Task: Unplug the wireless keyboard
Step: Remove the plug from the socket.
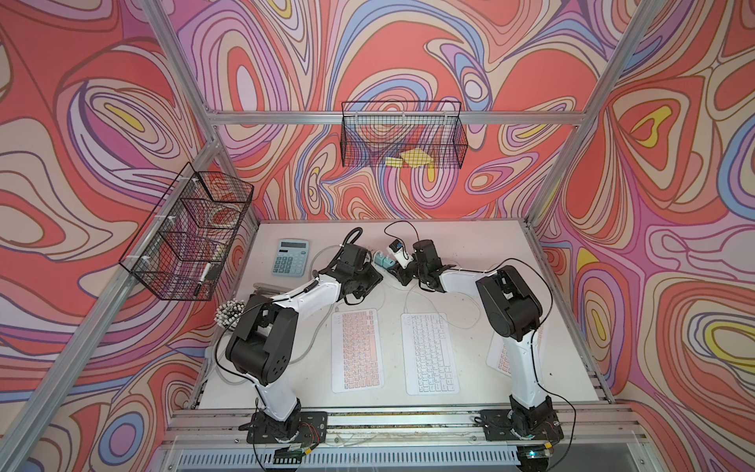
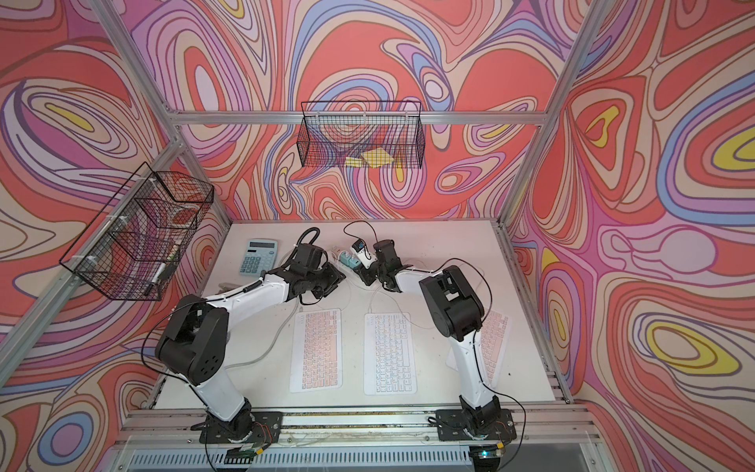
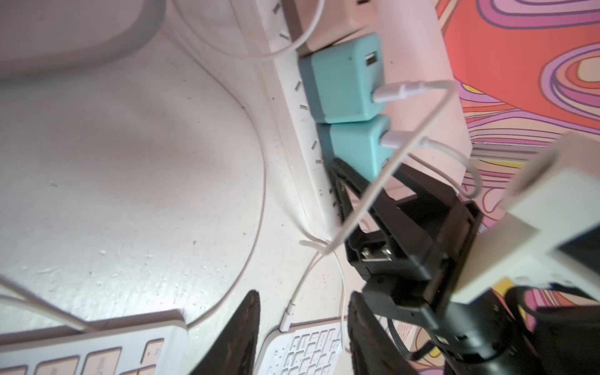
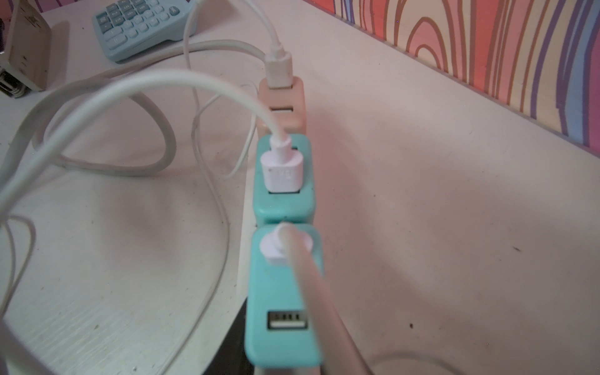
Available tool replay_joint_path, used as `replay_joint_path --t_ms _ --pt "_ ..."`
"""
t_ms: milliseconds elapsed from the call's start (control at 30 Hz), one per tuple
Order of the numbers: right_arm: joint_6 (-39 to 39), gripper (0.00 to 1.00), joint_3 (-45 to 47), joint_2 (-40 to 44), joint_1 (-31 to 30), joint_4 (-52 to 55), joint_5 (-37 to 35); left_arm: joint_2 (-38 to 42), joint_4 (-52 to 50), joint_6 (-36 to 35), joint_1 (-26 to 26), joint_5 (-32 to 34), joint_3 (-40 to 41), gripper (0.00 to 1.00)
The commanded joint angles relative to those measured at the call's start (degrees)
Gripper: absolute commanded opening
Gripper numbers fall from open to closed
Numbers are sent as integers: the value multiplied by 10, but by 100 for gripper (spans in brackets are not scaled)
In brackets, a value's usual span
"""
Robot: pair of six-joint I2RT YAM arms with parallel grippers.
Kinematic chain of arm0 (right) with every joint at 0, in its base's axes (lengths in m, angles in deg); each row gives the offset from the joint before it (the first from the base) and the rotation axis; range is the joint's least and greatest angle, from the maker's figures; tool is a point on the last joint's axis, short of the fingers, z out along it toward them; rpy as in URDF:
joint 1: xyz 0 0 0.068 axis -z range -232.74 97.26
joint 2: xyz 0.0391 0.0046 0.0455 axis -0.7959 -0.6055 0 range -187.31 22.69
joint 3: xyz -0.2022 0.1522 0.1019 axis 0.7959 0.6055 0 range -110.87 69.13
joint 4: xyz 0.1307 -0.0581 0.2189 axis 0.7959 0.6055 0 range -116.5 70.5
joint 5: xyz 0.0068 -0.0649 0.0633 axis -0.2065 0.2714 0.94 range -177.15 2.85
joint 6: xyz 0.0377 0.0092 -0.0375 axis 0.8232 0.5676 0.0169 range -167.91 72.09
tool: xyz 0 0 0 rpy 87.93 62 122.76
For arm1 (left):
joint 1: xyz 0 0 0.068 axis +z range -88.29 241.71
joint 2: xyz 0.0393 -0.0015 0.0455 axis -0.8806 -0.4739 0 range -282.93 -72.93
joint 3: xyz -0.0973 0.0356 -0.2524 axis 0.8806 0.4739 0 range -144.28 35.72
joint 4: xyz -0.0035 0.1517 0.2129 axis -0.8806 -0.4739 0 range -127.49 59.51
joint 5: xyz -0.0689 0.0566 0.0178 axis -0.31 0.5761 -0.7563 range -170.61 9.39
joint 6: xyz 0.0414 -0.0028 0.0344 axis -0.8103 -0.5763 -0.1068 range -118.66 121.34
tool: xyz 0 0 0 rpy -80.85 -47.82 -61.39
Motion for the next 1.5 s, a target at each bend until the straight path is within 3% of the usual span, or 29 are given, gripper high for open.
replay_joint_path --t_ms 0,233,367,800,1467 --pt "3 29 8 13 9 11 -24 27 23 10 -10 -23 -21 40" --pt "3 30 23 25 9 11 -22 -10 106 50 -19 -48 -26 31" --pt "8 30 31 32 11 12 -21 -42 114 49 -20 -24 -41 26" --pt "29 30 36 34 16 18 -9 -139 137 38 -15 51 -57 23" --pt "51 29 28 30 15 40 10 -238 179 69 -1 48 -94 23"
